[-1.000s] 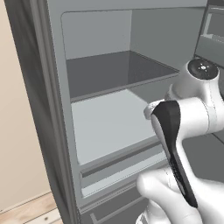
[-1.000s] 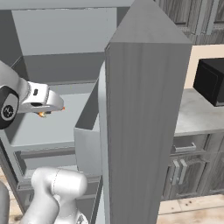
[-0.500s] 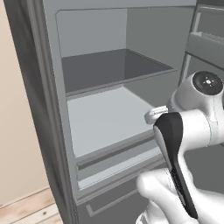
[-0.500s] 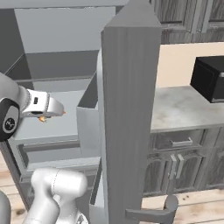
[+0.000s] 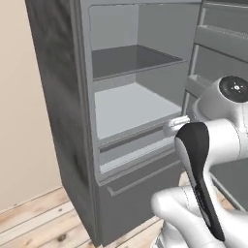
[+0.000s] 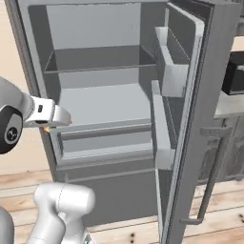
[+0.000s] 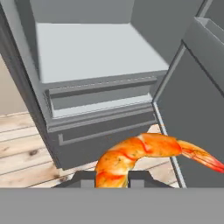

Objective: Open the fridge, remove the banana, cucumber, and shrimp, and place them on any counter.

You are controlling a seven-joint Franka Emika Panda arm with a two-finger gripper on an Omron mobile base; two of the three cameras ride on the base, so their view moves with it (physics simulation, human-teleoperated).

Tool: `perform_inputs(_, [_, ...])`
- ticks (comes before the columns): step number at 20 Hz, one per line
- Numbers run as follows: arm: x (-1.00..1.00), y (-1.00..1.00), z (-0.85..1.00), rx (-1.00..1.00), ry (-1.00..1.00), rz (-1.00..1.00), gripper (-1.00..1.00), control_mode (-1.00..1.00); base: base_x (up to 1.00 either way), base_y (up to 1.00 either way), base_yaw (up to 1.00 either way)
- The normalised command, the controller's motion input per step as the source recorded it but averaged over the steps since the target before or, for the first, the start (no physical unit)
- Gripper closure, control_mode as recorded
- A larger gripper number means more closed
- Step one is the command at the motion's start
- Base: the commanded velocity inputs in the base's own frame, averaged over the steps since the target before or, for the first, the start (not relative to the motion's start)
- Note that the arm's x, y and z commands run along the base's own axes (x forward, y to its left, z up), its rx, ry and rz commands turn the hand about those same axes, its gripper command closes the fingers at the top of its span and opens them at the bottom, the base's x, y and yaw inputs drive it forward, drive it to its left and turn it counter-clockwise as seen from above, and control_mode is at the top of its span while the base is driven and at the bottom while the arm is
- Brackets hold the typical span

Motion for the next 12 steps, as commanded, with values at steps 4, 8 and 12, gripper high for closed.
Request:
perform_inputs(4, [0.00, 0.00, 0.00, 0.00, 0.00, 0.00, 1.00, 1.00, -0.46, 1.00, -0.33])
perform_inputs(8, [0.00, 0.00, 0.00, 0.00, 0.00, 0.00, 1.00, 1.00, -0.96, 0.53, -0.45])
perform_inputs(12, [0.00, 0.00, 0.00, 0.00, 0.00, 0.00, 1.00, 1.00, -1.00, 0.00, -0.60])
